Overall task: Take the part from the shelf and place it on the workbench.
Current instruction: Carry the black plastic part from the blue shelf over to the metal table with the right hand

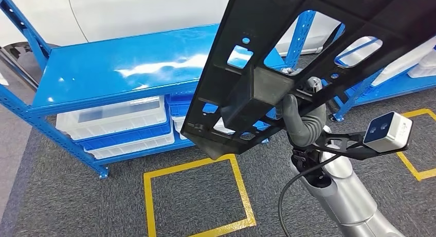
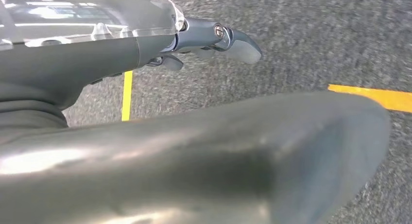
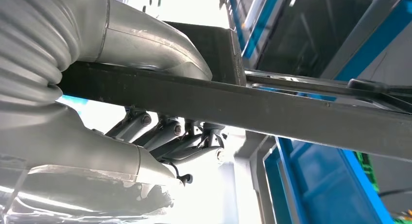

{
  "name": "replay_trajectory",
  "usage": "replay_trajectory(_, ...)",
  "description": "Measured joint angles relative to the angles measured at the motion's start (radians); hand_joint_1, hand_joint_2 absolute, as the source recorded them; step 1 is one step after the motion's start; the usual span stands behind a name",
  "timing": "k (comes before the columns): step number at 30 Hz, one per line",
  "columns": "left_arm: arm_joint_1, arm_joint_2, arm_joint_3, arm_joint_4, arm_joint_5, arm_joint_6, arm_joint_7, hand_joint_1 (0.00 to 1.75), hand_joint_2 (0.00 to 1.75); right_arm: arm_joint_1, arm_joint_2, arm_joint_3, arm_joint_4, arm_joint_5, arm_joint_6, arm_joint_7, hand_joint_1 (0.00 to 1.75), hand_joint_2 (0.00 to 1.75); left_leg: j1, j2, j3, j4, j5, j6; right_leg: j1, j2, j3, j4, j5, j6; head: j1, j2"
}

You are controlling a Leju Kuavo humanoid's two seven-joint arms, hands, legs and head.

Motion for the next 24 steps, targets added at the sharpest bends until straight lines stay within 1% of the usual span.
replay_trajectory(1,0.0,0.002,0.001,0.0,-0.002,0.0,0.001,0.0,0.0,0.001,-0.003,-0.002,-0.001,0.006,-0.001,-0.005,1.75,1.75,0.0,-0.016,0.02,-0.04,0.007,0.004,-0.001,0.01,-0.004,0.001,0.003,0.005,-0.001,0.0)
replay_trajectory(2,-0.002,0.004,0.002,0.0,-0.005,0.0,0.001,0.0,0.0,0.002,-0.005,-0.005,-0.002,0.011,-0.002,-0.009,1.75,1.75,0.0,-0.023,0.028,-0.058,0.003,0.007,-0.002,0.02,-0.01,0.002,0.007,0.012,-0.001,0.0)
replay_trajectory(3,-0.004,0.005,0.002,0.0,-0.009,0.003,0.001,0.0,0.0,0.003,-0.006,-0.006,-0.002,0.017,-0.005,-0.013,1.75,1.75,0.0,-0.015,0.027,-0.064,0.004,0.01,-0.003,0.031,-0.015,0.001,0.011,0.019,-0.003,0.0)
replay_trajectory(4,-0.008,0.005,0.002,0.0,-0.015,0.008,0.001,0.0,0.0,0.005,-0.007,-0.008,-0.002,0.023,-0.008,-0.016,1.75,1.75,0.002,-0.003,0.026,-0.069,0.005,0.015,-0.004,0.035,-0.02,0.002,0.013,0.025,-0.003,0.0)
replay_trajectory(5,-0.011,0.006,0.002,0.0,-0.021,0.013,0.001,0.0,0.0,0.008,-0.008,-0.009,-0.003,0.028,-0.012,-0.019,1.75,1.75,0.004,0.01,0.026,-0.075,0.007,0.021,-0.002,0.024,-0.027,0.011,0.007,0.03,-0.002,0.0)
replay_trajectory(6,-0.013,0.005,0.002,0.0,-0.03,0.022,0.002,0.0,0.0,0.009,-0.008,-0.009,-0.006,0.032,-0.014,-0.02,1.75,1.75,0.007,0.022,0.026,-0.081,0.011,0.027,0.0,0.004,-0.042,0.037,-0.01,0.034,0.001,0.0)
replay_trajectory(7,-0.014,0.004,0.001,0.0,-0.038,0.034,0.003,0.0,0.0,0.011,-0.006,-0.008,-0.01,0.034,-0.015,-0.019,1.75,1.75,0.008,0.035,0.025,-0.085,0.014,0.031,0.001,-0.021,-0.066,0.086,-0.039,0.038,0.004,0.0)
replay_trajectory(8,-0.014,0.005,0.001,0.0,-0.045,0.048,0.005,0.0,0.0,0.013,-0.003,-0.007,-0.014,0.035,-0.015,-0.014,1.75,1.75,0.006,0.047,0.024,-0.085,0.015,0.033,0.001,-0.043,-0.098,0.153,-0.073,0.041,0.006,0.0)
replay_trajectory(9,-0.014,0.004,0.0,0.0,-0.051,0.062,0.008,0.0,0.0,0.015,0.002,-0.004,-0.019,0.034,-0.015,-0.007,1.75,1.75,0.005,0.06,0.023,-0.084,0.015,0.034,-0.001,-0.053,-0.133,0.226,-0.103,0.044,0.007,0.0)
replay_trajectory(10,-0.015,0.004,0.0,0.0,-0.054,0.074,0.011,0.0,0.0,0.017,0.007,-0.001,-0.023,0.031,-0.013,0.001,1.75,1.75,0.004,0.072,0.022,-0.083,0.014,0.035,-0.003,-0.056,-0.158,0.28,-0.119,0.047,0.007,0.0)
replay_trajectory(11,-0.016,0.004,0.0,0.0,-0.055,0.083,0.014,0.0,0.0,0.02,0.012,0.002,-0.028,0.024,-0.009,0.01,1.75,1.75,0.004,0.084,0.022,-0.082,0.013,0.034,-0.004,-0.058,-0.166,0.298,-0.116,0.049,0.007,0.0)
replay_trajectory(12,-0.017,0.003,0.0,0.0,-0.055,0.093,0.017,0.0,0.0,0.022,0.016,0.005,-0.033,0.011,-0.002,0.017,1.75,1.75,0.004,0.094,0.022,-0.08,0.011,0.034,-0.006,-0.062,-0.153,0.273,-0.093,0.049,0.007,0.0)
replay_trajectory(13,-0.018,0.001,0.0,0.0,-0.056,0.104,0.02,0.0,0.0,0.024,0.018,0.008,-0.039,-0.01,0.009,0.023,1.75,1.75,0.004,0.104,0.022,-0.077,0.009,0.032,-0.006,-0.073,-0.119,0.209,-0.058,0.048,0.007,0.0)
replay_trajectory(14,-0.019,-0.001,0.0,0.0,-0.057,0.114,0.021,0.0,0.0,0.024,0.02,0.009,-0.045,-0.034,0.022,0.026,1.75,1.75,0.003,0.112,0.023,-0.075,0.006,0.029,-0.004,-0.093,-0.079,0.13,-0.027,0.044,0.008,0.0)
replay_trajectory(15,-0.018,-0.002,0.0,0.0,-0.058,0.122,0.02,0.0,0.0,0.025,0.021,0.011,-0.05,-0.059,0.034,0.027,1.75,1.75,0.001,0.12,0.024,-0.072,0.003,0.026,0.001,-0.111,-0.046,0.063,-0.005,0.038,0.007,0.0)
replay_trajectory(16,-0.017,-0.003,0.0,0.0,-0.059,0.127,0.018,0.0,0.0,0.025,0.021,0.013,-0.054,-0.083,0.045,0.025,1.75,1.75,-0.002,0.127,0.024,-0.069,0.0,0.021,0.005,-0.123,-0.026,0.021,0.006,0.031,0.007,0.0)
replay_trajectory(17,-0.016,-0.003,0.001,0.0,-0.059,0.128,0.014,0.0,0.0,0.025,0.021,0.015,-0.056,-0.1,0.053,0.021,1.75,1.75,-0.004,0.135,0.025,-0.068,-0.001,0.017,0.01,-0.127,-0.021,0.005,0.006,0.025,0.006,0.0)
replay_trajectory(18,-0.015,-0.004,0.001,0.0,-0.059,0.127,0.008,0.0,0.0,0.026,0.02,0.017,-0.057,-0.114,0.06,0.017,1.75,1.75,-0.006,0.143,0.025,-0.068,-0.002,0.012,0.012,-0.117,-0.024,0.006,0.008,0.02,0.006,0.0)
replay_trajectory(19,-0.015,-0.004,0.001,0.0,-0.059,0.123,0.002,0.0,0.0,0.026,0.02,0.018,-0.057,-0.125,0.064,0.012,1.75,1.75,-0.005,0.148,0.026,-0.068,-0.004,0.006,0.011,-0.106,-0.026,0.004,0.01,0.015,0.006,0.0)
replay_trajectory(20,-0.015,-0.004,0.001,0.0,-0.059,0.118,-0.004,0.0,0.0,0.025,0.019,0.019,-0.057,-0.134,0.067,0.008,1.75,1.75,-0.004,0.139,0.024,-0.063,-0.011,0.001,0.008,-0.097,-0.026,0.001,0.013,0.009,0.006,0.0)
replay_trajectory(21,-0.015,-0.004,0.001,0.0,-0.059,0.112,-0.009,0.0,0.0,0.023,0.018,0.02,-0.057,-0.141,0.069,0.005,1.75,1.75,-0.002,0.12,0.016,-0.041,-0.029,-0.004,0.005,-0.088,-0.026,-0.002,0.016,0.002,0.006,0.0)
replay_trajectory(22,-0.014,-0.004,0.001,0.0,-0.06,0.106,-0.012,0.0,0.0,0.022,0.018,0.021,-0.057,-0.145,0.07,0.002,1.75,1.75,0.001,0.095,-0.002,0.001,-0.057,-0.007,0.002,-0.079,-0.026,-0.006,0.019,-0.004,0.005,0.0)
replay_trajectory(23,-0.012,-0.004,0.002,0.0,-0.059,0.1,-0.015,0.0,0.0,0.021,0.018,0.023,-0.057,-0.149,0.071,0.0,1.75,1.75,0.002,0.071,-0.029,0.062,-0.091,-0.009,0.002,-0.069,-0.027,-0.006,0.021,-0.007,0.004,0.0)
replay_trajectory(24,-0.009,-0.003,0.002,0.0,-0.059,0.095,-0.016,0.0,0.0,0.022,0.018,0.025,-0.057,-0.152,0.072,-0.003,1.75,1.75,0.003,0.059,-0.061,0.134,-0.125,-0.01,0.003,-0.058,-0.028,-0.006,0.022,-0.009,0.004,0.0)
